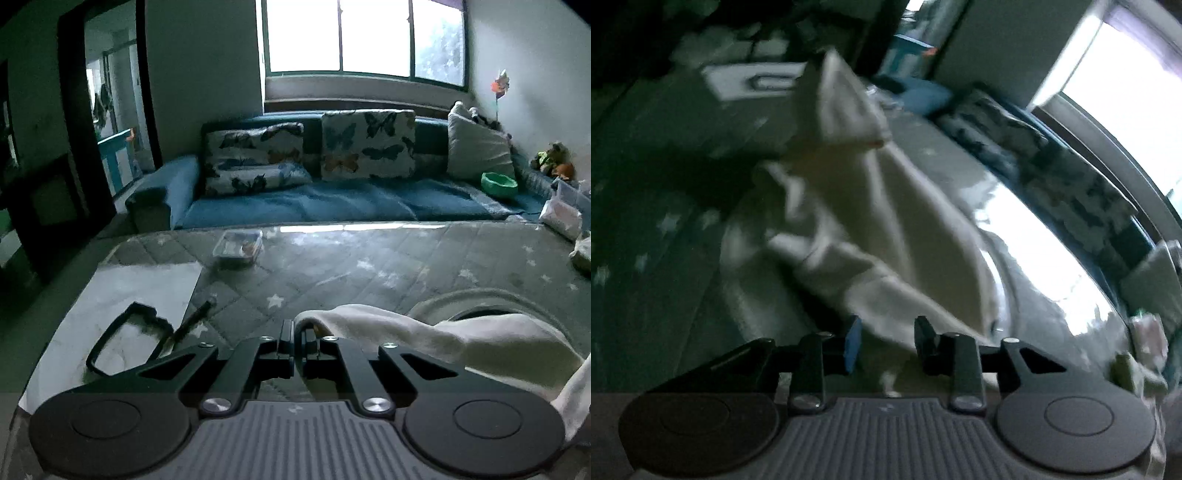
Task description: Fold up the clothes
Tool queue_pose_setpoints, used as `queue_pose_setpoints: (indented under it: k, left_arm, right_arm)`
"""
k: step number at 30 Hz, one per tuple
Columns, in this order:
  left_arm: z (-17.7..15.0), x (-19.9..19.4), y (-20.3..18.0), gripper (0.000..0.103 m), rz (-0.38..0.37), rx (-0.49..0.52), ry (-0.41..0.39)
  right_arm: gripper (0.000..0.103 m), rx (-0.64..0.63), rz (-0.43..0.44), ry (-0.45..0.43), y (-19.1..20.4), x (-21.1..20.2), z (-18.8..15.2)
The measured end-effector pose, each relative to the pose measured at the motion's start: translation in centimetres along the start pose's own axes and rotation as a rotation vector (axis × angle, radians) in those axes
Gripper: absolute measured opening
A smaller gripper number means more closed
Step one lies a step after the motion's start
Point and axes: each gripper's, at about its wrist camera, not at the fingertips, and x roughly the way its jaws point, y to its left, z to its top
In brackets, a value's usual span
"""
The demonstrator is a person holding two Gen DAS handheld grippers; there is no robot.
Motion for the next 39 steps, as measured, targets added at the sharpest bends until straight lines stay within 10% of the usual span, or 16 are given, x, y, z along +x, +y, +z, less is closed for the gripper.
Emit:
queue_pose_setpoints:
  k: [7, 12, 23, 32, 39]
  left_arm:
    - [-1.1, 1.6, 0.3, 0.004, 0.02, -0.011, 0.048]
    - [-2.0, 2.3, 1.4, 0.004, 0.031, -0.035, 0.08]
    - [-4.9, -2.4, 4.3, 0.004, -0.016, -0.042, 0.152]
    - [-9.7, -8.2, 5.2, 0.005, -0.061, 0.049, 0.25]
    - [-12.6, -9.5, 7.8, 0.036, -0.026, 0.03, 0.293]
  right_arm:
    - [0.03, -0.094, -0.03, -0.008, 1.8, 2.1, 0.7]
    - [0.004, -0.051, -0.045, -0.015, 1.2, 2.2, 1.1]
    - [0.003, 0.113, 0.027, -0.152, -1.3, -7.6, -0.3]
    - [0.0, 0.067, 0.205, -0.09, 2.7, -14.7, -3.9]
    - [0.008, 0.141, 0.138, -0.042, 1.7, -14.3, -4.9]
